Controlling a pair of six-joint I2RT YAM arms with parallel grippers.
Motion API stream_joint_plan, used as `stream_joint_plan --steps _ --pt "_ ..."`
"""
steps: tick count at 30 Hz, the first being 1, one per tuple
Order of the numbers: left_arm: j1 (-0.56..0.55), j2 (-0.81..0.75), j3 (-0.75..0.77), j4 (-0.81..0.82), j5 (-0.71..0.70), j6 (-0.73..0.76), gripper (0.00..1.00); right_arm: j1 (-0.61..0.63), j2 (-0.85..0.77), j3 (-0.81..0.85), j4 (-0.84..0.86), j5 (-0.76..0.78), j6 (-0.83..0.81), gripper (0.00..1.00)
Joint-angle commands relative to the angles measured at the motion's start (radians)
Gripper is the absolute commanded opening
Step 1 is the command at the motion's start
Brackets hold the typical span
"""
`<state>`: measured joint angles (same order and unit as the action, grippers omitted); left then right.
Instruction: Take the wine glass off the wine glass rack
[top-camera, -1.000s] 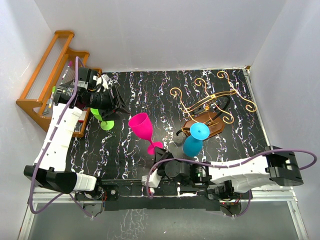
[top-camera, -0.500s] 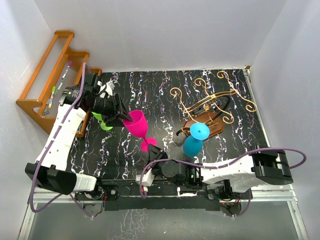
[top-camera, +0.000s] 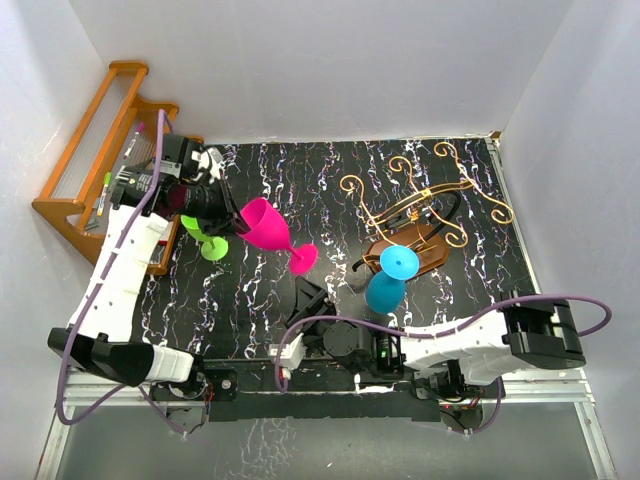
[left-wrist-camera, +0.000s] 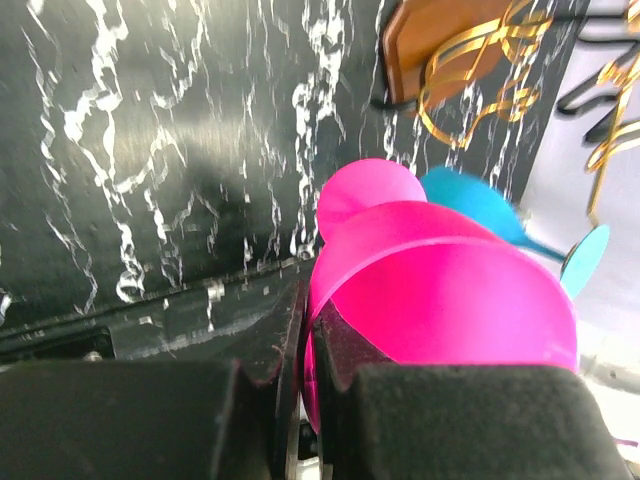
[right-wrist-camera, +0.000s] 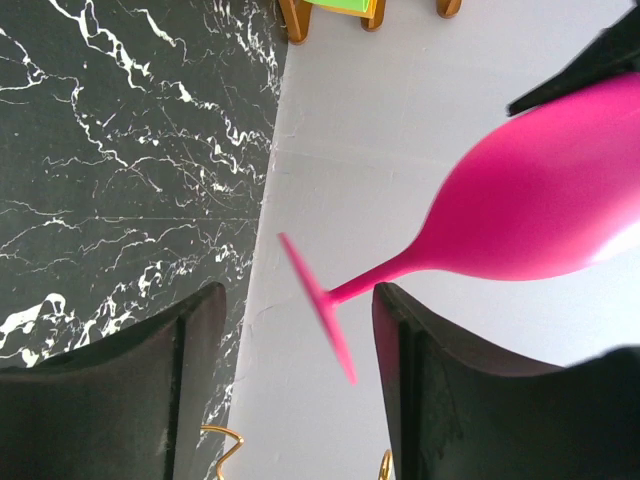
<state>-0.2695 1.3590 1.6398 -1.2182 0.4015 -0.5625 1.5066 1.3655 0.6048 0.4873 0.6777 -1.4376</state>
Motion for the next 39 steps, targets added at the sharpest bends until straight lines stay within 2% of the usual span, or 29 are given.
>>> stream_joint_plan --steps 1,8,16,21,32,39 --pt "-0.002 0.025 0.159 0.029 -0.182 -0.039 0.0 0.048 -0.085 -0.003 -0.073 0.02 0.131 0.64" --pt "-0.003 0.186 0.313 0.108 -0.543 0.013 0.0 0.136 -0.149 0.034 -0.283 0.076 0.287 0.64" --pt "0.008 0.54 0.525 0.114 -0.712 0.021 0.0 0.209 -0.178 0.137 -0.395 0.204 0.335 0.63" --pt "0.061 0.681 0.615 0.115 -0.727 -0.001 0.0 0.252 -0.179 0.165 -0.409 0.281 0.337 0.62" --pt "0.166 0.746 0.633 0.138 -0.771 -0.011 0.0 0.294 -0.19 0.15 -0.419 0.353 0.393 0.62" --pt "0.171 0.771 0.641 0.144 -0.753 -0.011 0.12 0.296 -0.207 0.15 -0.425 0.359 0.408 0.62"
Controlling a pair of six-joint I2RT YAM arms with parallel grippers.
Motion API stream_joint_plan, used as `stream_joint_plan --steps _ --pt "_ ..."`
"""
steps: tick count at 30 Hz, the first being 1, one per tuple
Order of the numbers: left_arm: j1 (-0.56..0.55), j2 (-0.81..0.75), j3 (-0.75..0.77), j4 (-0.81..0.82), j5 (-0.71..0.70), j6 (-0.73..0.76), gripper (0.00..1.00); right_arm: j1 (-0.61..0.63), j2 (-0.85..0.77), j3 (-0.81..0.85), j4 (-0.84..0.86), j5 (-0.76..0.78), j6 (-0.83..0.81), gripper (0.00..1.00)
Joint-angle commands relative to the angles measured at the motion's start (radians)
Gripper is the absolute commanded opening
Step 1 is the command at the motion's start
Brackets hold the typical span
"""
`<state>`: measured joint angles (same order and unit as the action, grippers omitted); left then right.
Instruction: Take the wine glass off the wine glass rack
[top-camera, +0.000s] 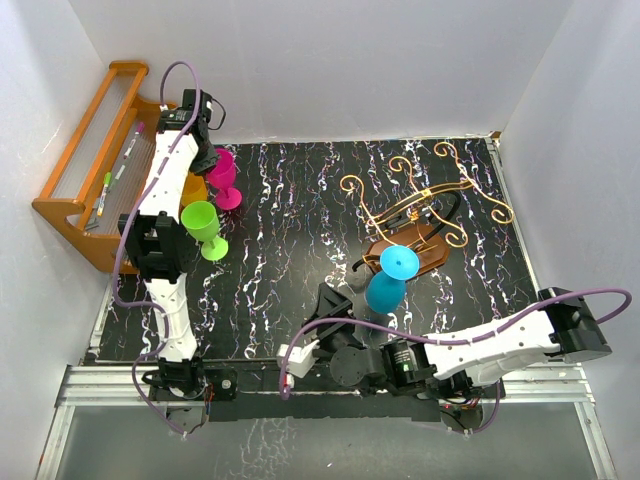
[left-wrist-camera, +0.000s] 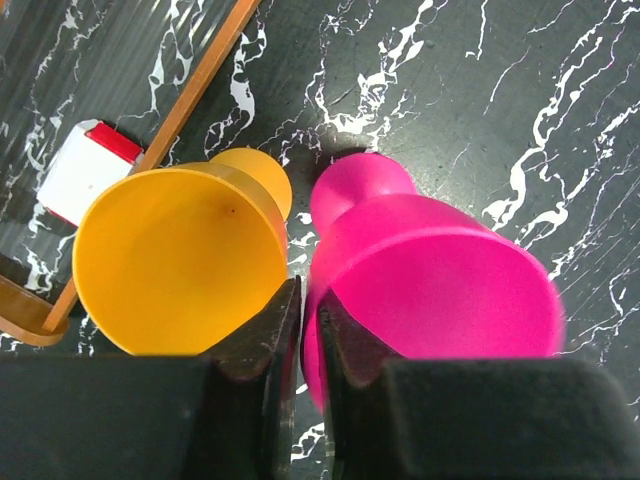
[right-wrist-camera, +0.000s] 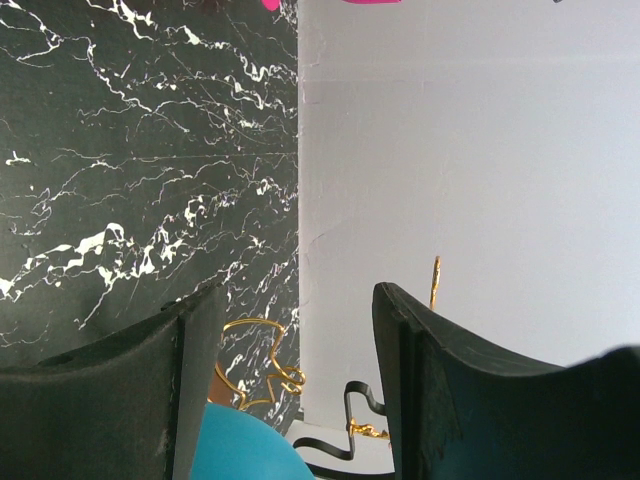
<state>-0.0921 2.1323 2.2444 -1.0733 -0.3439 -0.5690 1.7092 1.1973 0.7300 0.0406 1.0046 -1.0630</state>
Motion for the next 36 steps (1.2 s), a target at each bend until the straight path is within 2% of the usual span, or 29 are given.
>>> stream_joint_plan --steps 1,5,14,20,22,24,25,26,28,30,31,33,36 --pt "-0.006 -0.002 0.035 0.001 -0.003 -0.006 0.15 0.093 -0.04 0.023 0.02 0.032 0.036 0.62" --pt "-0.001 -0.006 0.027 0.007 0.022 -0.004 0.28 0.093 -0.04 0.022 0.017 0.034 0.047 0.62" --pt "0.005 -0.121 0.028 0.025 0.091 -0.014 0.32 0.094 -0.007 0.045 0.031 0.028 0.067 0.62" --pt "0.005 -0.362 -0.14 0.103 0.278 -0.041 0.34 0.081 0.045 0.148 0.057 -0.057 0.113 0.63" --pt "0.005 -0.481 -0.231 0.147 0.378 -0.057 0.34 0.039 0.081 0.243 0.059 -0.089 0.168 0.64" --pt "0.003 -0.602 -0.346 0.198 0.428 -0.078 0.34 -0.055 0.138 0.389 0.05 -0.093 0.22 0.65" --pt "0.003 -0.663 -0.403 0.229 0.438 -0.091 0.34 -0.096 0.185 0.495 0.006 -0.072 0.267 0.65" --pt "0.002 -0.72 -0.46 0.258 0.445 -0.1 0.34 -0.138 0.235 0.646 -0.108 -0.038 0.35 0.65" --pt "0.001 -0.824 -0.545 0.305 0.452 -0.117 0.35 -0.214 0.355 1.013 -0.466 -0.021 0.62 0.61" --pt "0.0 -0.9 -0.609 0.347 0.459 -0.132 0.38 -0.288 0.463 1.395 -0.816 -0.14 0.927 0.57" --pt "0.0 -0.926 -0.64 0.356 0.468 -0.14 0.38 -0.329 0.489 1.531 -0.921 -0.214 1.096 0.57" --pt "0.0 -0.96 -0.667 0.364 0.48 -0.143 0.39 -0.405 0.465 1.606 -1.026 -0.381 1.298 0.56" --pt "-0.001 -0.975 -0.68 0.354 0.509 -0.15 0.39 -0.588 0.297 1.413 -1.015 -0.712 1.582 0.55"
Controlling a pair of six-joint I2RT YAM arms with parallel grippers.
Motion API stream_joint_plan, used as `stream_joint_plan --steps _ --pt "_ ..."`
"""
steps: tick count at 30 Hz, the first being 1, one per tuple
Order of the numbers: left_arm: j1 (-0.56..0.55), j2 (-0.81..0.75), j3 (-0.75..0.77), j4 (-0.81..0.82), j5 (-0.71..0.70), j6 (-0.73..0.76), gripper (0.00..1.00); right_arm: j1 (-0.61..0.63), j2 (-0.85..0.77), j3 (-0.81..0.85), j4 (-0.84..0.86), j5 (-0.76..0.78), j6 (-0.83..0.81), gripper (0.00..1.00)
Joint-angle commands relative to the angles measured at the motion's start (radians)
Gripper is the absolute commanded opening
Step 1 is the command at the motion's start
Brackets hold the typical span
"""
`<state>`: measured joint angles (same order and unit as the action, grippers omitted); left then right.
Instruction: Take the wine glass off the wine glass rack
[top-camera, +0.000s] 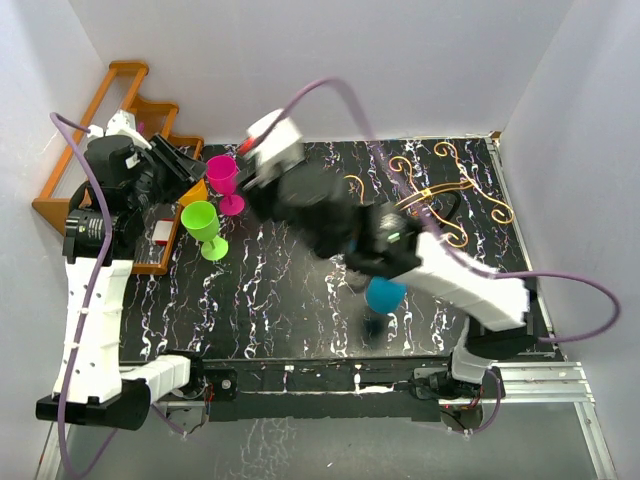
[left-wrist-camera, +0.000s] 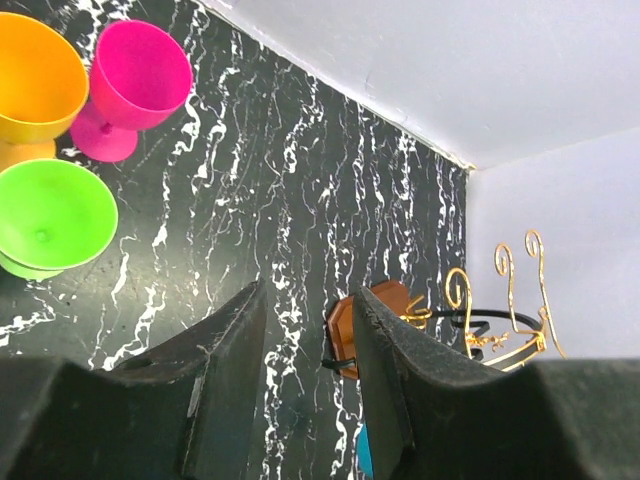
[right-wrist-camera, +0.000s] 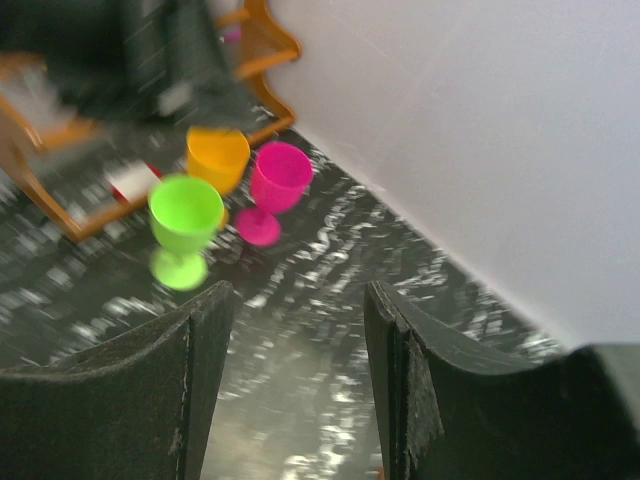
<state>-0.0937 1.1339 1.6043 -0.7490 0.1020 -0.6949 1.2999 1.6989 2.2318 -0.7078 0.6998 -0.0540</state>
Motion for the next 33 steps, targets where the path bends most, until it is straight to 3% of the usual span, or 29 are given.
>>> stream_joint_plan --steps 1,3,8,17,23,33 --pt "-0.003 0.022 -0.04 0.028 0.071 -0.027 0.39 -0.23 -0.264 -0.171 -0.24 -0.496 0.641 0.54" --pt "-0.014 0.02 -0.04 0.031 0.082 -0.036 0.39 -0.262 -0.395 -0.336 -0.158 -0.57 0.765 0.54" --pt "-0.053 0.041 -0.038 0.043 0.093 -0.049 0.39 -0.261 -0.728 -0.719 0.011 -0.572 1.09 0.45" --pt "-0.124 0.078 -0.052 0.046 0.082 -0.035 0.39 -0.262 -0.966 -1.016 -0.042 -0.429 1.367 0.44" --pt "-0.135 0.073 -0.068 0.037 0.054 -0.02 0.39 -0.266 -1.046 -1.086 -0.218 -0.281 1.574 0.44" --pt "-0.145 0.094 -0.053 0.039 0.027 -0.001 0.39 -0.346 -1.018 -0.996 -0.556 -0.188 1.703 0.41"
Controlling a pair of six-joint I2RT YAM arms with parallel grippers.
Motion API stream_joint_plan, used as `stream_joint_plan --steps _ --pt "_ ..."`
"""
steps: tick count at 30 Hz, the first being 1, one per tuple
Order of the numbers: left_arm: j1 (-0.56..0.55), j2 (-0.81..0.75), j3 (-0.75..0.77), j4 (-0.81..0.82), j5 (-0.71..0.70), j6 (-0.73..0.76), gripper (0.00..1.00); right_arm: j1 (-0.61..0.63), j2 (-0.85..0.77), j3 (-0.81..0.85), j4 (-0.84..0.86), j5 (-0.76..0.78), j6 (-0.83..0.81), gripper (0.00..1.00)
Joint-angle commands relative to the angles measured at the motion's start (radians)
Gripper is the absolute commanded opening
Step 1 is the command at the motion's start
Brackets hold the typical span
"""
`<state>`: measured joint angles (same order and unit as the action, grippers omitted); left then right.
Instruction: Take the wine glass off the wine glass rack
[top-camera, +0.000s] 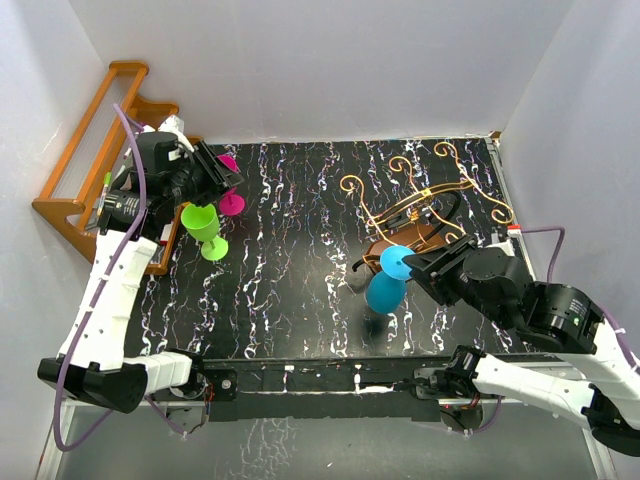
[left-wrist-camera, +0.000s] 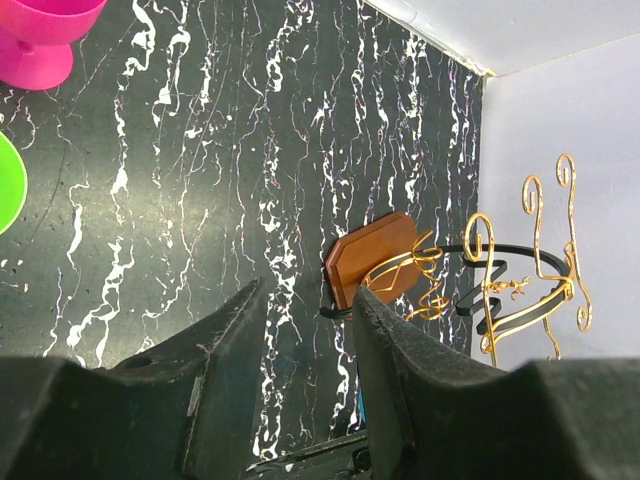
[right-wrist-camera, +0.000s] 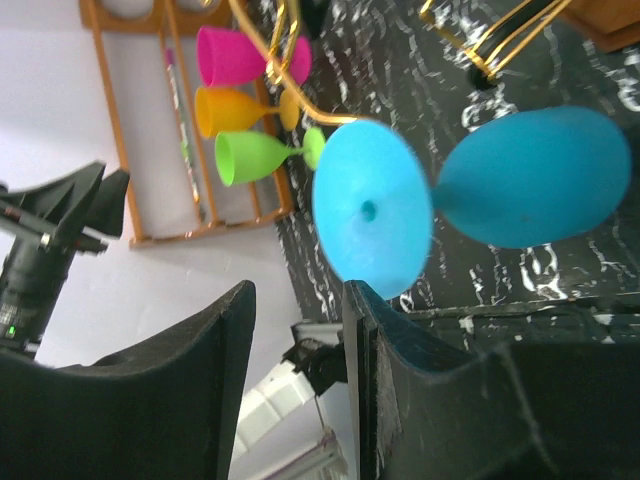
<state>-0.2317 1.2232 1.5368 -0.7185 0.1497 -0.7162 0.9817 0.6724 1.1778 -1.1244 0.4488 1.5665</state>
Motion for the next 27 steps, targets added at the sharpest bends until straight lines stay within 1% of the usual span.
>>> stream_joint_plan --steps 1,8,14,21,27 --pt "-0.006 0.007 0.014 0.01 -0.021 0.021 0.39 -0.04 0.003 0.047 -0.148 0.059 0.085 0.41" --pt "-0.015 0.024 0.025 0.015 -0.022 0.023 0.39 -0.08 -0.027 -0.01 -0.154 0.044 0.073 0.44" --pt "-0.022 0.024 0.021 0.014 -0.021 0.022 0.39 -0.08 -0.025 -0.083 -0.074 0.057 0.047 0.49" --pt "-0.023 0.01 0.006 0.007 -0.024 0.023 0.39 -0.08 -0.014 -0.116 0.018 0.092 0.015 0.5" --pt "-0.026 0.003 -0.008 0.008 -0.021 0.02 0.39 -0.08 0.006 -0.125 0.08 0.082 -0.017 0.5"
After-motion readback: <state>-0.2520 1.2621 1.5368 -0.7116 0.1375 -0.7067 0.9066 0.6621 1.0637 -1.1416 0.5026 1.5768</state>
